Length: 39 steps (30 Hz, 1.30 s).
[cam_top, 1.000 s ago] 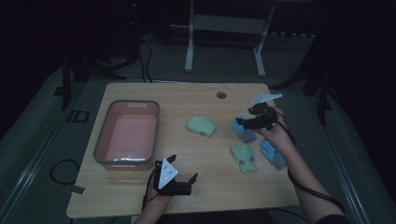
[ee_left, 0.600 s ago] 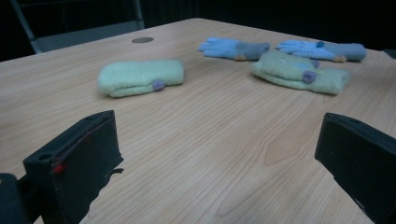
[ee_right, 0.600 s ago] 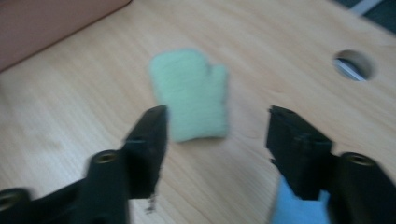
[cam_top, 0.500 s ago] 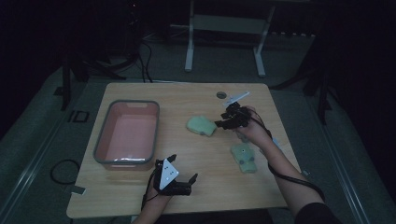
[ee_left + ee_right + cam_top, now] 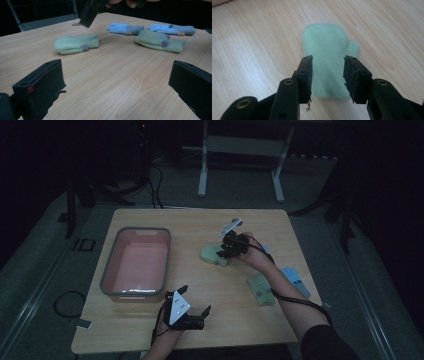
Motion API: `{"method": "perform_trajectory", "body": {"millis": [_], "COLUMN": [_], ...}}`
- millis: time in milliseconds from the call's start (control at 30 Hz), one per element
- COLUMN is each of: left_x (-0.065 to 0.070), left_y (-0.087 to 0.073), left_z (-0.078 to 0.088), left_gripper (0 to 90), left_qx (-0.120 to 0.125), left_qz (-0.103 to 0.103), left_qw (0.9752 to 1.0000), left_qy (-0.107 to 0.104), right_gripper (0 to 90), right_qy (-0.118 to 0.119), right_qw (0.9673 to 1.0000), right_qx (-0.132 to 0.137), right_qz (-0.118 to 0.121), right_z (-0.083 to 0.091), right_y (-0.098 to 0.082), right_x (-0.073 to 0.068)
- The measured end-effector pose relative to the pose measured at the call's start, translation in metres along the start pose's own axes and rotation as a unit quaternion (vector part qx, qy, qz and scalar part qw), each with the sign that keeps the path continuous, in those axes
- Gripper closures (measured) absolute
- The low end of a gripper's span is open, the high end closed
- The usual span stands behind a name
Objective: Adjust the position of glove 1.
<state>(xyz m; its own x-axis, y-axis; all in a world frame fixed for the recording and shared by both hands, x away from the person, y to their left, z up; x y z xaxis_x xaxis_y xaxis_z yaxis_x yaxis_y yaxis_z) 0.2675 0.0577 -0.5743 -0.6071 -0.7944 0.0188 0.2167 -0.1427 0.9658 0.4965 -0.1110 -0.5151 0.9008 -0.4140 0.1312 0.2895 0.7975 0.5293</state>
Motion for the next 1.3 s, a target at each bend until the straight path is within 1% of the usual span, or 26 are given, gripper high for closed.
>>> {"method": "perform_trajectory", "body": {"millis": [67,100,133,167,200,233,267,367,400,433,467,533,600,667,767,800,867,900,933,1033,1100,1133,1167,1200,1267,1300], "left_x": [0.0,-0.001,-0.001,-0.001,-0.002,-0.002,-0.002,-0.001,-0.001,-0.001,-0.002,-0.003,-0.004,-0.004,-0.004,-0.004,-0.004,-0.005,-0.005,-0.005,-0.005,-0.005,-0.004,-0.004,-0.003,-0.003], "left_y": [0.001,0.001,0.002,0.002,0.002,0.002,0.003,0.002,0.003,0.003,0.003,0.003,0.003,0.003,0.004,0.004,0.004,0.004,0.004,0.003,0.002,0.002,0.002,0.002,0.002,0.002], "left_z": [0.002,0.003,0.005,0.005,0.006,0.007,0.006,0.006,0.007,0.007,0.007,0.008,0.008,0.008,0.008,0.008,0.008,0.008,0.008,0.007,0.006,0.005,0.005,0.005,0.004,0.004], "left_gripper": [0.2,0.2,0.2,0.2,0.2,0.2,0.2,0.2,0.2,0.2,0.2,0.2,0.2,0.2,0.2,0.2,0.2,0.2,0.2,0.2,0.2,0.2,0.2,0.2,0.2,0.2], "left_qx": [0.006,0.011,0.016,0.016,0.016,0.017,0.018,0.014,0.015,0.017,0.018,0.016,0.019,0.018,0.019,0.019,0.018,0.019,0.019,0.016,0.012,0.011,0.011,0.01,0.011,0.012], "left_qz": [-0.008,-0.007,-0.001,-0.001,0.001,-0.002,-0.002,-0.005,-0.007,-0.005,-0.001,0.0,0.003,0.001,0.002,0.003,0.004,0.005,0.005,0.006,0.006,0.006,0.006,0.005,0.001,0.0], "left_qw": [0.9998,0.9997,0.9997,0.9997,0.9998,0.9997,0.9997,0.9998,0.9997,0.9997,0.9998,0.9997,0.9997,0.9997,0.9997,0.9997,0.9997,0.9997,0.9997,0.9997,0.9997,0.9997,0.9998,0.9998,0.9997,0.9997], "left_qy": [0.019,0.021,0.017,0.017,0.015,0.015,0.014,0.013,0.015,0.014,0.013,0.015,0.015,0.016,0.016,0.016,0.015,0.015,0.015,0.018,0.019,0.021,0.019,0.019,0.019,0.021], "right_gripper": [58.8,58.8,59.7,59.7,60.2,61.2,61.3,61.8,62.1,63.6,63.7,63.9,64.5,65.3,71.5,76.8,81.5,84.0,85.2,86.8,86.8,86.9,86.9,86.9,87.0,86.9], "right_qy": [0.008,0.011,0.013,0.013,0.014,0.018,0.017,0.022,0.021,0.026,0.026,0.03,0.022,0.017,0.008,0.007,0.004,0.0,-0.003,-0.017,-0.029,-0.036,-0.044,-0.048,-0.051,-0.057], "right_qw": [1.0,0.9999,0.9998,0.9998,0.9997,0.9995,0.9995,0.9993,0.9991,0.9989,0.9988,0.9981,0.9974,0.9976,0.9976,0.9976,0.9975,0.9976,0.9975,0.9961,0.9928,0.992,0.9899,0.9881,0.9853,0.9834], "right_qx": [-0.005,-0.009,-0.012,-0.012,-0.019,-0.025,-0.027,-0.032,-0.035,-0.039,-0.041,-0.051,-0.069,-0.067,-0.069,-0.068,-0.07,-0.069,-0.068,-0.061,-0.056,-0.05,-0.05,-0.046,-0.041,-0.038], "right_qz": [0.003,0.003,0.002,0.002,-0.001,-0.001,0.002,0.001,-0.001,-0.008,-0.009,-0.012,0.002,0.002,0.004,0.005,-0.002,-0.007,-0.019,-0.062,-0.101,-0.11,-0.125,-0.139,-0.158,-0.168], "right_z": [-0.009,-0.012,-0.014,-0.014,-0.017,-0.022,-0.025,-0.029,-0.032,-0.035,-0.037,-0.043,-0.049,-0.049,-0.05,-0.05,-0.05,-0.05,-0.049,-0.04,-0.027,-0.022,-0.013,-0.006,0.007,0.014], "right_y": [0.004,0.005,0.006,0.006,0.007,0.01,0.011,0.012,0.012,0.011,0.011,0.007,0.002,0.002,0.002,0.002,0.003,0.003,0.003,0.003,0.002,0.002,0.001,0.0,0.0,0.001], "right_x": [0.0,0.001,0.001,0.001,0.002,0.003,0.004,0.005,0.006,0.008,0.008,0.008,0.006,0.005,0.001,0.0,-0.002,-0.003,-0.003,-0.003,-0.002,-0.001,-0.001,-0.001,-0.002,-0.003]}}
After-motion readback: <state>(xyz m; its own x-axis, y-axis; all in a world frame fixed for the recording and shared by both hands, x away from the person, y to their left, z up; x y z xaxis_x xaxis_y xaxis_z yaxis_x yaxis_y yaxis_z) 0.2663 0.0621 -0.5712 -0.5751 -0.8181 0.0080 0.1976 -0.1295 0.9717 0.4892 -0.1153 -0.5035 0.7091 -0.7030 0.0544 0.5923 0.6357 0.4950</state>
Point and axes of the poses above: each handheld gripper's, and its own axes: z roughly backward along the jaws, y roughly out of its top, x roughly to its right, the point moved 3 cm from there along -z, roughly forward along the jaws, and after that the axes turned 3 degrees about z, right-handed, at the moved point
